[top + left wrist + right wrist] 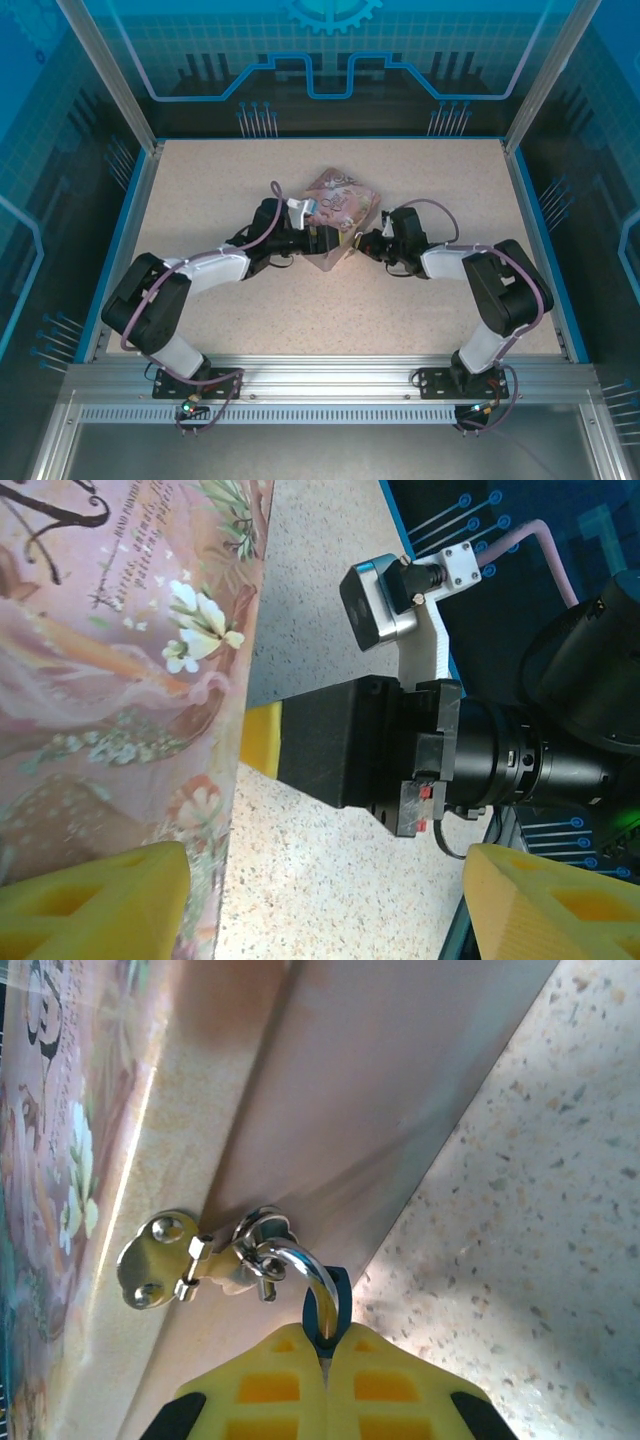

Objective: Unlock a padlock with a key

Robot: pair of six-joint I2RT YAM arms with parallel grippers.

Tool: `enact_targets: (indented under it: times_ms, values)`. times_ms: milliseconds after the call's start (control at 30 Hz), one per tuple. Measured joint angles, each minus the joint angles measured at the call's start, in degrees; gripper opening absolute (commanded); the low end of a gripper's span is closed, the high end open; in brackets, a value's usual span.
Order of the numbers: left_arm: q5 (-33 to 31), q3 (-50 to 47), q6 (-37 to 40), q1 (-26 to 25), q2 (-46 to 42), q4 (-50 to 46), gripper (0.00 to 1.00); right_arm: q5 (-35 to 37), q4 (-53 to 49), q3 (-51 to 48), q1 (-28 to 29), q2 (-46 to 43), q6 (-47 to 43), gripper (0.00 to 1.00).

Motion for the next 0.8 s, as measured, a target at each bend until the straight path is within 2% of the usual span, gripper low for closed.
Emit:
enact_targets:
  times_ms: [267, 433, 633, 800]
  values:
    - [0.07, 8.63, -0.09, -2.19, 8.17, -1.62, 0.73, 0.55, 0.52, -1.22, 3.34, -0.15, 0.46, 0.02]
    - [-0.22, 11.32, -0.2, -2.19, 11.26, 0.26, 0.73, 1.07, 1.46, -1.73, 3.48, -0.13, 0.85, 0.02]
    - [-1.07, 11.52, 0.15, -2.29, 11.78, 0.59, 0.73, 1.49, 2.08, -2.69, 3.15, -1.07, 0.83, 0.02]
    - [-4.24, 11.69, 3.82, -3.28, 10.95, -2.51, 0.73, 1.18, 1.99, -3.1, 2.82, -2.12, 0.81, 0.02]
